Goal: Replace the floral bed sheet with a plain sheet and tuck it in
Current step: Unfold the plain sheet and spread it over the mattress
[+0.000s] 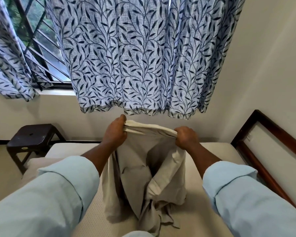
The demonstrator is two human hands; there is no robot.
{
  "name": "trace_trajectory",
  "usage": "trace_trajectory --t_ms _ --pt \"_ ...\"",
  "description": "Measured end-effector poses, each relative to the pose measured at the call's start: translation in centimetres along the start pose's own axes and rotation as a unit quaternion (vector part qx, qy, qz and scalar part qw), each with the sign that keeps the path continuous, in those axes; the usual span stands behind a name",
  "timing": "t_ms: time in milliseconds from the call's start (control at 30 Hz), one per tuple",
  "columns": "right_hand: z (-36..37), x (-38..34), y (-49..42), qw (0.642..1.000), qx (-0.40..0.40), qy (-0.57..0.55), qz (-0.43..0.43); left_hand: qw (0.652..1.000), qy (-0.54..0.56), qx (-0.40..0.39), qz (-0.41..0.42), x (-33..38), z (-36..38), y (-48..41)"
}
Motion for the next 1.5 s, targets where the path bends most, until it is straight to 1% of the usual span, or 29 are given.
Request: trace_trajectory --t_ms 67,167,200,233,267,300,333,367,400,433,500,533,567,600,633,667,700,733,800,867,1000,1067,1167,1267,1367,1500 --pt "-0.2 0.9 -0.1 0.999 0.008 0.001 0.043 1.000 -0.004 0.028 -0.008 -0.5 -0.6 -0.6" --pt "-0.4 1.8 -0.4 0.994 0.008 -0.029 0.101 0.998 0.000 0.065 -0.007 -0.7 -1.8 -1.5" --pt "-0.3 2.3 -0.6 0.989 -0.005 -0.052 0.135 0.996 0.009 0.084 -0.018 -1.0 -2.2 -1.7" --pt "0.0 2.9 -0.9 0.979 -0.035 -0.092 0.181 0.994 0.022 0.104 -0.038 -1.3 -2.7 -1.9" --pt "0.5 3.6 -1.1 0.959 -0.077 -0.149 0.227 0.989 0.038 0.125 -0.063 -1.7 -3.2 -1.9" --pt "1.3 4.2 -1.3 0.928 -0.121 -0.230 0.267 0.986 0.044 0.137 -0.088 -2.1 -3.6 -1.8" --pt "2.0 4.6 -1.3 0.884 -0.160 -0.321 0.301 0.985 0.034 0.132 -0.104 -2.6 -3.7 -1.8" --pt "2.6 4.8 -1.2 0.837 -0.183 -0.400 0.326 0.988 0.011 0.111 -0.110 -2.8 -3.6 -1.6" --pt "2.8 4.9 -1.3 0.803 -0.187 -0.454 0.338 0.991 -0.006 0.082 -0.104 -3.0 -3.2 -1.5" --pt "3.0 5.0 -1.5 0.777 -0.184 -0.495 0.343 0.994 -0.005 0.057 -0.092 -3.1 -2.8 -1.4" --pt "2.7 4.9 -1.9 0.736 -0.162 -0.553 0.354 0.995 0.052 0.015 -0.084 -3.7 -1.6 -1.2" --pt "2.4 4.8 -2.1 0.720 -0.145 -0.575 0.361 0.992 0.080 -0.008 -0.097 -4.0 -1.0 -1.1" --pt "2.0 5.0 -2.4 0.728 -0.112 -0.571 0.362 0.988 0.093 -0.039 -0.118 -4.3 -0.5 -1.0" --pt "1.2 5.3 -2.7 0.764 -0.068 -0.533 0.358 0.984 0.094 -0.070 -0.138 -4.6 -0.2 -0.8" --pt "0.5 5.5 -3.0 0.805 -0.023 -0.483 0.344 0.980 0.086 -0.096 -0.150 -4.8 0.1 -0.6" --pt "-0.1 5.5 -3.1 0.839 0.019 -0.440 0.320 0.979 0.072 -0.111 -0.155 -4.9 0.3 -0.4" --pt "-0.7 5.2 -3.1 0.861 0.053 -0.418 0.286 0.979 0.058 -0.112 -0.159 -5.0 0.2 -0.1" --pt "-1.2 4.6 -2.8 0.874 0.084 -0.411 0.244 0.979 0.053 -0.101 -0.170 -5.2 0.2 0.1" --pt "-1.7 3.9 -2.6 0.897 0.150 -0.387 0.154 0.977 0.059 -0.062 -0.195 -5.5 -0.2 0.4" --pt "-1.9 3.6 -2.4 0.914 0.184 -0.352 0.085 0.975 0.065 -0.025 -0.210 -5.4 -0.6 0.4" --pt "-4.6 3.6 -1.0 0.932 0.245 -0.266 -0.028 0.975 0.072 0.022 -0.207 -4.7 -1.5 -0.4" --pt "-5.4 4.1 -0.8 0.942 0.253 -0.214 -0.058 0.973 0.080 0.052 -0.212 -4.1 -1.8 -1.0" --pt "-6.8 4.9 -0.8 0.953 0.263 -0.146 -0.045 0.966 0.083 0.107 -0.220 -2.6 -2.5 -1.8" --pt "-8.6 5.5 -0.8 0.957 0.270 -0.107 -0.012 0.958 0.126 0.146 -0.213 -1.2 -3.2 -3.0" --pt "-10.5 6.0 -0.2 0.948 0.291 -0.124 0.021 0.951 0.167 0.174 -0.195 0.1 -4.2 -4.5" --pt "-14.0 6.5 1.9 0.931 0.331 -0.152 0.010 0.926 0.199 0.234 -0.218 2.3 -6.4 -6.4"
Point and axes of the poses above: each hand's wrist, its own y-axis away from the middle knuckle, its own z-axis out of the palm, x = y × z, the point moved 5 cm from there along -y, towards the middle knuckle, and after that the axes turned 13 degrees about z, right-handed, at the moved point
